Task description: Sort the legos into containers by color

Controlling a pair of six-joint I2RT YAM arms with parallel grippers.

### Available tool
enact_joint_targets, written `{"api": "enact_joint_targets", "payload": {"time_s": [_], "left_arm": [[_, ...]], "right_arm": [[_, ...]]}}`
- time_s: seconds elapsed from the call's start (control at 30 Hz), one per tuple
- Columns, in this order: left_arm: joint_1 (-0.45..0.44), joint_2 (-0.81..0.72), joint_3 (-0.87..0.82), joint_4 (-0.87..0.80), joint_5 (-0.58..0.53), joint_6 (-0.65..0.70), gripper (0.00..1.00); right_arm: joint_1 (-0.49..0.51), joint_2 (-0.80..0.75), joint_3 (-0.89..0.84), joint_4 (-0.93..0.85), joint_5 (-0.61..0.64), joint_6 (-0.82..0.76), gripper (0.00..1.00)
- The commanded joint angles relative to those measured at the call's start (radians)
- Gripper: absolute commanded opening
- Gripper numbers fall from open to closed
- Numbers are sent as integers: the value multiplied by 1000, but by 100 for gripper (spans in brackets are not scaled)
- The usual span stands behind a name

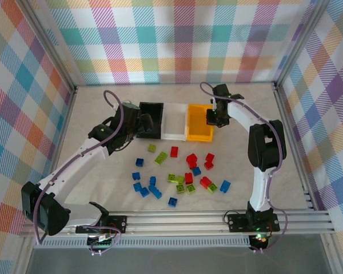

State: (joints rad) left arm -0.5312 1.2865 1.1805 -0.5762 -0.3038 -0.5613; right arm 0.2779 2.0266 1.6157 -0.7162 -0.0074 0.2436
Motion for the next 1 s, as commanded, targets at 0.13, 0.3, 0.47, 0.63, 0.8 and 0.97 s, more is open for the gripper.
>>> {"api": "enact_joint_targets", "payload": {"time_s": [0.13,0.3,0.47,0.63,0.8,0.97], "left_arm": [[16,-12,-9,-7,8,1,93],[22,-9,-15,-8,2,0,93],[29,2,-16,-8,12,-3,93],[36,4,-15,-8,16,-3,94],[43,-3,-10,-10,14,0,95],[48,-16,1,-11,14,2,97]], "right_arm": [[-5,48,105,-51,-163,-129,0],[-5,68,145,-76,-158,-121,0],[-5,59,106,-74,-123,-83,0],[-5,26,20,-16,-120,-61,0],[-5,-11,8,26,-119,-49,20],[-5,-54,33,34,-113,-53,40]]}}
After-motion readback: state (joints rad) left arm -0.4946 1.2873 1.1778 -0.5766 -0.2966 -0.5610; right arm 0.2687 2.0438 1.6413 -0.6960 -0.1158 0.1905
